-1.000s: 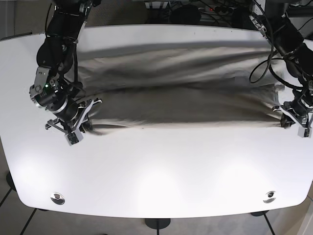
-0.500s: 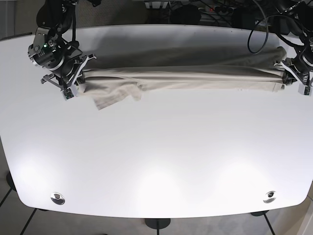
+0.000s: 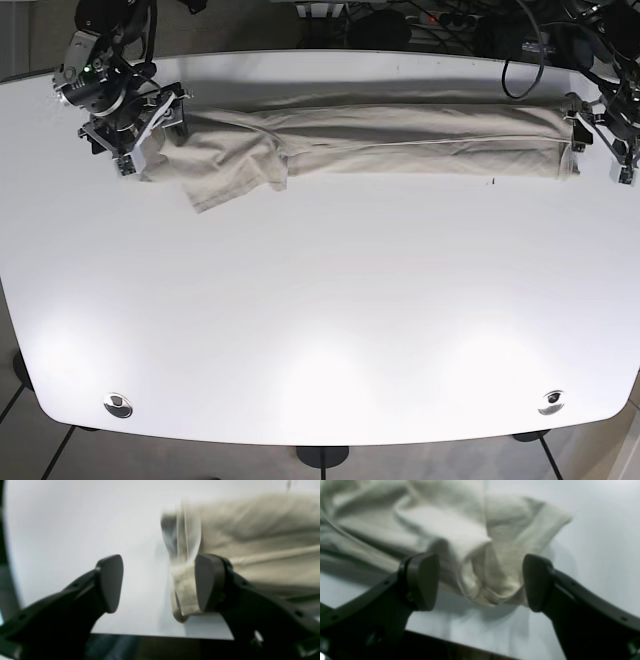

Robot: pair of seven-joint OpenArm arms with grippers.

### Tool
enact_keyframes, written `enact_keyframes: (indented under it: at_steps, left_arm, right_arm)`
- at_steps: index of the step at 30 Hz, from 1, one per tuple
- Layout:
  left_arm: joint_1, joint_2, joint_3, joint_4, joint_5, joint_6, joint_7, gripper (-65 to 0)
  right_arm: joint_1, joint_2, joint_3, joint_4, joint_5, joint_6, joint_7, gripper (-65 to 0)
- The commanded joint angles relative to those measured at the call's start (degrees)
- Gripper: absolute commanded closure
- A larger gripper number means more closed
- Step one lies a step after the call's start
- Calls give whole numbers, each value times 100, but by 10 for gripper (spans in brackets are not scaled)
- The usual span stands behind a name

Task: Fold the T-shirt properly
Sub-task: 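Fold the shirt in half lengthwise with both grippers, then release, then grasp both ends of the folded strip with both grippers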

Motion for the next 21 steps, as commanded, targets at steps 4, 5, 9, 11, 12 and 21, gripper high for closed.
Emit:
enact_keyframes:
  at_steps: [4, 5, 9, 11, 12, 21]
  left_arm:
    - [-28, 222, 301, 231, -46, 10, -131, -397]
    - [-28, 292, 442, 213, -37, 10, -131, -397]
    - [86, 661, 934, 213, 7, 10, -139, -396]
    - [174, 723, 1101, 213, 42, 10, -139, -396]
    - [174, 741, 1092, 213, 95, 10, -139, -396]
    - [34, 741, 459, -578, 262, 10, -148, -396]
  right_arm:
    - [947, 198, -174, -278, 350, -22, 80, -495]
    - [1105, 215, -270, -498, 350, -101, 80, -495]
    - [1844, 479, -1079, -1667, 359, -365, 124, -496]
    - [2090, 488, -1229, -2072, 350, -383, 141, -495]
    - [2151, 479, -1229, -2256, 350, -435, 185, -495]
    - [2055, 444, -1264, -2784, 403, -673, 431, -398]
